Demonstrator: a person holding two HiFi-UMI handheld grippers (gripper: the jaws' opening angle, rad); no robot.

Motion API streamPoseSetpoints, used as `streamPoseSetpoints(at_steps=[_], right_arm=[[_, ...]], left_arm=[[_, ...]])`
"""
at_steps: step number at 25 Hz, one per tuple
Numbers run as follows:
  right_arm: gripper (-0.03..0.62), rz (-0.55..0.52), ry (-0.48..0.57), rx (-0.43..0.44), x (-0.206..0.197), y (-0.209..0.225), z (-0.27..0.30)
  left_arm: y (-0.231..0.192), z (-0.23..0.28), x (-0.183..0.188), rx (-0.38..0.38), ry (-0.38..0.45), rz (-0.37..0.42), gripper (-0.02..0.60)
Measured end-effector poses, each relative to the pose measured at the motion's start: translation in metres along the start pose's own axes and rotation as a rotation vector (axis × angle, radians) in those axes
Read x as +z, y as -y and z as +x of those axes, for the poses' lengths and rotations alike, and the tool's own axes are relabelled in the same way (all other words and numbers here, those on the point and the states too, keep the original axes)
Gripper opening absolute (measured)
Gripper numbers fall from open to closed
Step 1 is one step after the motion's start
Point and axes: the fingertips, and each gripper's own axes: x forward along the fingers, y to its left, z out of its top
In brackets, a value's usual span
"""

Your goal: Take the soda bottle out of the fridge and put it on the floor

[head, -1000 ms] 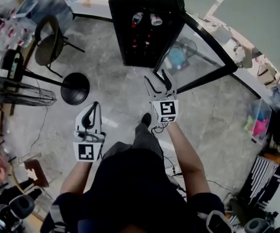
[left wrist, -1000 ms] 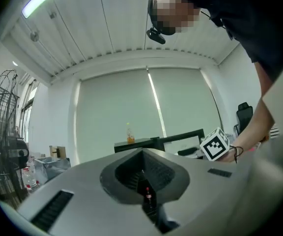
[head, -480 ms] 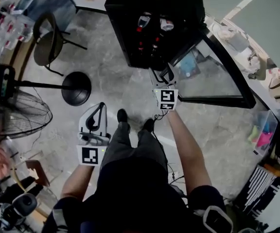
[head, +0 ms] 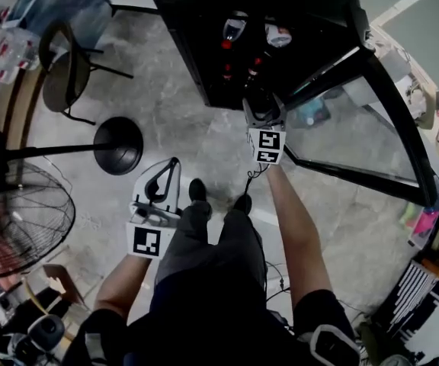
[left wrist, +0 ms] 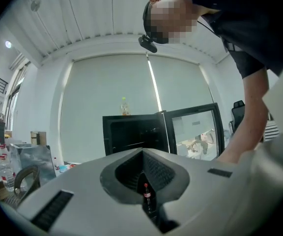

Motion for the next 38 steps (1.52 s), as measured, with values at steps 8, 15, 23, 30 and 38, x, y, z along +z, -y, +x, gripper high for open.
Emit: streamPoseSetpoints(at_steps=[8, 15, 23, 30, 38], right_arm=[[0.322, -0.025, 0.001, 0.015, -0.059, -0.001, 0.046], [0.322, -0.087, 0.0, -0.014, -0.109, 0.001, 0.082], [0.322, -0.059, -0.016, -0.057, -0.165, 0.02, 0.135], [0.322, 0.003, -0.023, -0.096, -0.212, 0.045, 0.183], [0.324, 0.091, -0.04, -0.152, -0.258, 0.08, 0.233]], left_arm=[[0.006, 0.049, -0.09, -0.092, -0.034, -0.057, 0.023], [0.011, 0.078, -0.149, -0.138, -0.039, -0.118, 0.023], [0.013, 0.097, -0.205, -0.168, -0.06, -0.116, 0.023], [0.008, 0.104, -0.253, -0.177, -0.066, -0.096, 0.023], [-0.003, 0.117, -0.297, -0.176, -0.061, -0.077, 0.023]])
